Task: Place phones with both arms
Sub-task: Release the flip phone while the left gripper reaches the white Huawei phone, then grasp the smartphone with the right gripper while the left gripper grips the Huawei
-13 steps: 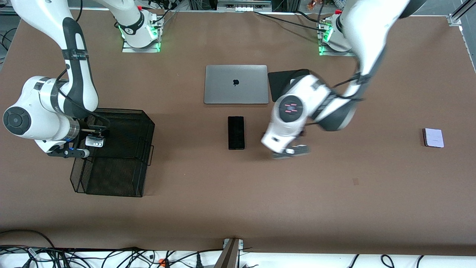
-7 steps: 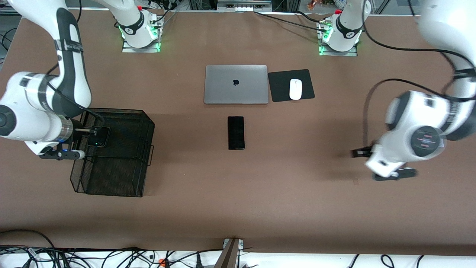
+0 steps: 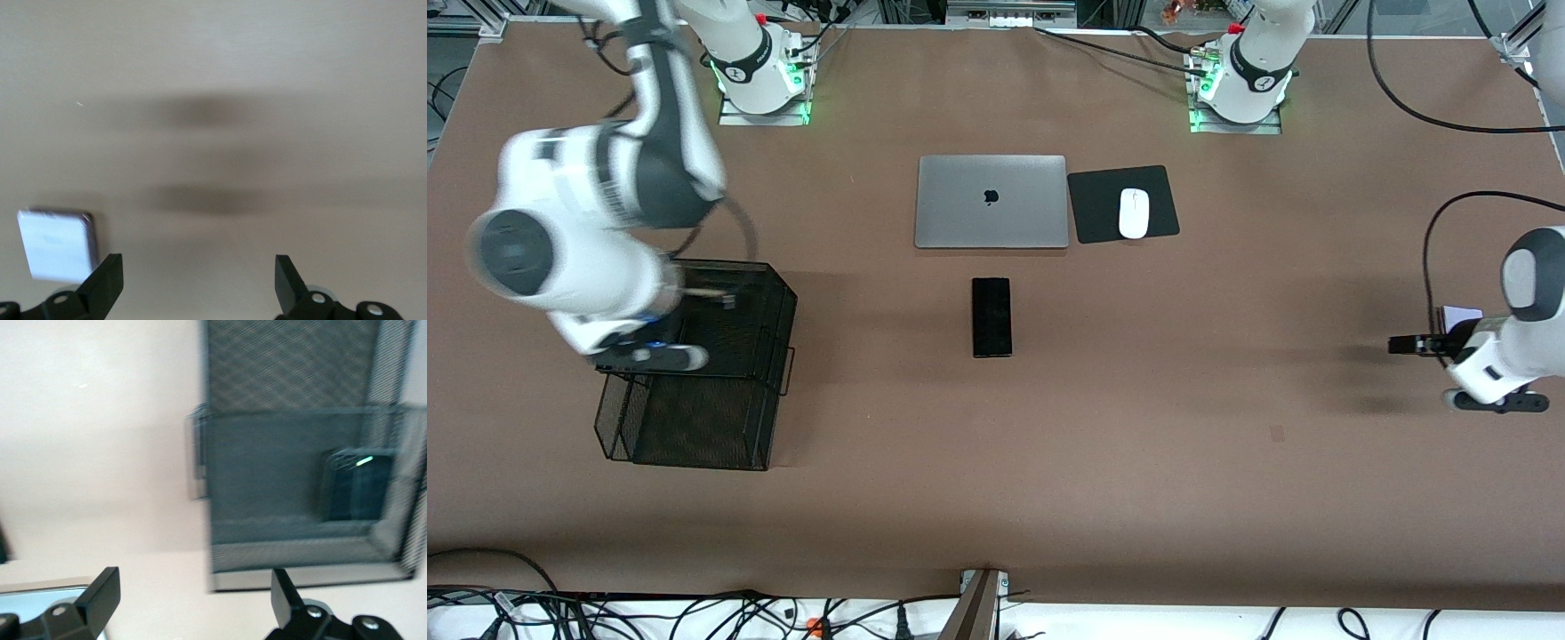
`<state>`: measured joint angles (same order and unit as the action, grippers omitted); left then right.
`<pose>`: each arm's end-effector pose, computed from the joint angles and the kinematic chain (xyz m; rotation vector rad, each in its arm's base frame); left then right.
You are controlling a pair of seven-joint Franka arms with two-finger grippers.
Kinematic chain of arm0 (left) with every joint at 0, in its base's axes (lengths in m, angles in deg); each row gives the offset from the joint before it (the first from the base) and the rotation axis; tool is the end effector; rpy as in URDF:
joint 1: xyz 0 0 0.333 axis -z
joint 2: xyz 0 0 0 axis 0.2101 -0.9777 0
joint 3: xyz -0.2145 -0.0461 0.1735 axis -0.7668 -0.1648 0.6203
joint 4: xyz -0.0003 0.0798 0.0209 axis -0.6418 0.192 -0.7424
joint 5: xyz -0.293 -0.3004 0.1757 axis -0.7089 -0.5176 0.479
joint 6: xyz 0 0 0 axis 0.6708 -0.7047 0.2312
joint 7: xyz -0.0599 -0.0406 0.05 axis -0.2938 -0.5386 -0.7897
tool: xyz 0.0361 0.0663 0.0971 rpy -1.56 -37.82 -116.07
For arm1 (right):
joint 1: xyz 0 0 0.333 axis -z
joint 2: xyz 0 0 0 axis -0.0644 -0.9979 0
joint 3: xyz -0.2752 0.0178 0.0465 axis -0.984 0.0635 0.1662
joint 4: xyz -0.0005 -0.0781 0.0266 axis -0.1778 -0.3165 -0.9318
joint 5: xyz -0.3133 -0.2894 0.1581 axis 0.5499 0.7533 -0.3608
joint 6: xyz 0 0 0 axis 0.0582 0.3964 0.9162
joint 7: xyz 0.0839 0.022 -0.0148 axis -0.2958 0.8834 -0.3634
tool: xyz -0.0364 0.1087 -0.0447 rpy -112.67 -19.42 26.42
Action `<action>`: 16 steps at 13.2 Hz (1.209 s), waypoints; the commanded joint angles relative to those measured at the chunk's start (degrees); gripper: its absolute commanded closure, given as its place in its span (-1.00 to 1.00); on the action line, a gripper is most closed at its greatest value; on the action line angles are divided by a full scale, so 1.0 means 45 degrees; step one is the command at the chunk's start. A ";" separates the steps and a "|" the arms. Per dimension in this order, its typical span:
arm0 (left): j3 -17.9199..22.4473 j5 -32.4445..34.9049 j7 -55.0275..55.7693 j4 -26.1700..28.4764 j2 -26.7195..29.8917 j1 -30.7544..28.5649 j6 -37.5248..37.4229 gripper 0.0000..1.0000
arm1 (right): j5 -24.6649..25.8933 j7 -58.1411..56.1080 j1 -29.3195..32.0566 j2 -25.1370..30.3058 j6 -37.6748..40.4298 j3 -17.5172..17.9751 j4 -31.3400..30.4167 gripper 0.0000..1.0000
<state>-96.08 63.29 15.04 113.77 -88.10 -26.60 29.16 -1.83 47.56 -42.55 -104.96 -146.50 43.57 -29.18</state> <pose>0.6662 0.2113 0.1901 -3.1057 0.0671 0.3132 0.6684 0.1897 0.3629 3.0551 -0.1528 -0.2911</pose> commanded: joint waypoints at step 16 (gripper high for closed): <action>0.0043 0.1100 -0.4344 0.0405 -0.2136 -0.3619 0.3032 -1.00 | -0.0485 0.4578 -0.3846 -0.6129 -0.8834 0.2885 0.1695 -1.00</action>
<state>-95.88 66.84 -4.11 115.39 -96.87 -42.01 42.05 -2.82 69.88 -60.42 -130.03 -182.67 54.98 -22.18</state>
